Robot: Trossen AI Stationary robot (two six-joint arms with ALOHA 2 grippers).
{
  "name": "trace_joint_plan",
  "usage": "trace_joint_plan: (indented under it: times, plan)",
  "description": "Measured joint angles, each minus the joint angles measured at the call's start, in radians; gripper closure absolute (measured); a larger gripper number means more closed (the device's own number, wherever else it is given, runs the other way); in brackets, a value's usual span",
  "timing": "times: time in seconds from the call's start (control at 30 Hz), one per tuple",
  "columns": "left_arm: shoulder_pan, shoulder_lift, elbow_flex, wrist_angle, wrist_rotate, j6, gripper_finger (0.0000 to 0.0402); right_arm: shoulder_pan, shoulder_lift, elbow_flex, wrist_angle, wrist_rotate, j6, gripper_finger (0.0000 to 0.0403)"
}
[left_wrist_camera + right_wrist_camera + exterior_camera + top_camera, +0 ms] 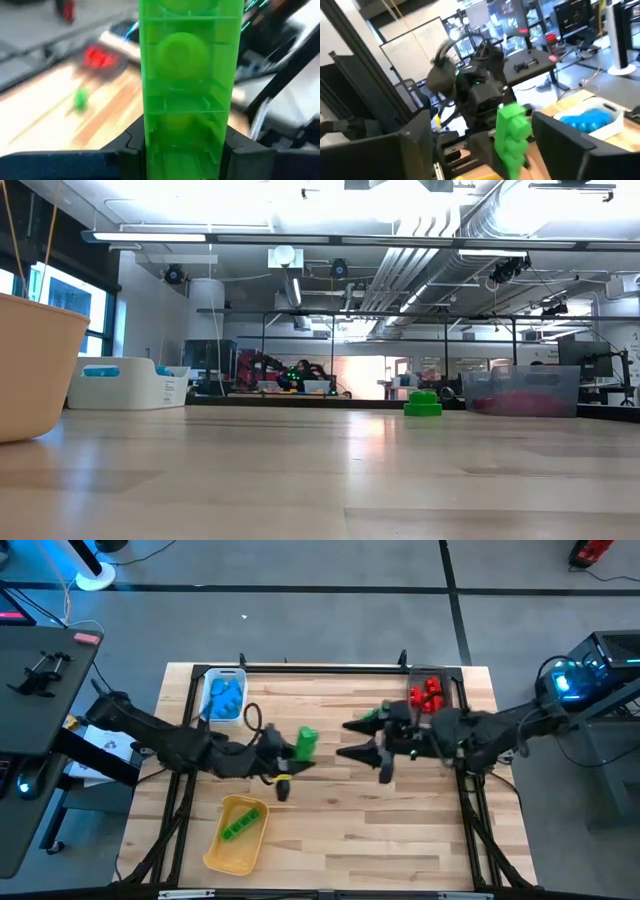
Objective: Sort blocks
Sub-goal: Put the green game piece into the yellow bin
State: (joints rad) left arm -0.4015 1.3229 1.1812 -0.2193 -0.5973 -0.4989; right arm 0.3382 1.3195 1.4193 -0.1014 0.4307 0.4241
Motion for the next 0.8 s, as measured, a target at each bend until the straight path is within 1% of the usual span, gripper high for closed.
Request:
trace_joint_plan:
  times: [0.07,0.17,0.2,0.27,0.33,0.4,0.5,0.57,0.67,0.8]
  plan:
    - [-0.031,-0.042,0.000,-0.194,-0.015,-0.117,0.0298,0.000,-0.028,0.001,-0.042,0.004,-0.003,0.0156]
    - [-0.112,-0.076,-0.009,-0.456,-0.012,-0.357,0.0298,0.000,-0.051,0.001,-0.126,0.003,0.004,0.0154]
    - [-0.150,-0.079,-0.020,-0.510,-0.010,-0.443,0.0298,0.000,-0.053,0.001,-0.157,0.003,0.015,0.0154]
    - [-0.239,-0.079,-0.051,-0.566,0.000,-0.620,0.0298,0.000,-0.053,0.001,-0.207,0.002,0.045,0.0154]
    - [-0.338,-0.060,-0.092,-0.567,0.018,-0.793,0.0298,0.000,-0.047,0.001,-0.257,0.003,0.074,0.0154]
    - [-0.437,-0.027,-0.136,-0.529,0.035,-0.969,0.0298,-0.005,-0.036,0.001,-0.293,0.017,0.096,0.0153]
    - [-0.570,0.049,-0.185,-0.447,0.048,-1.219,0.0298,-0.008,-0.020,0.000,-0.324,0.032,0.100,0.0153]
    - [-0.636,0.111,-0.198,-0.411,0.061,-1.354,0.0298,-0.014,-0.011,0.001,-0.325,0.032,0.095,0.0153]
    - [-0.694,0.192,-0.198,-0.355,0.095,-1.470,0.0298,-0.025,-0.003,0.001,-0.328,0.021,0.094,0.0153]
    - [-0.703,0.242,-0.198,-0.315,0.098,-1.525,0.0297,-0.032,-0.001,0.001,-0.329,0.017,0.094,0.0153]
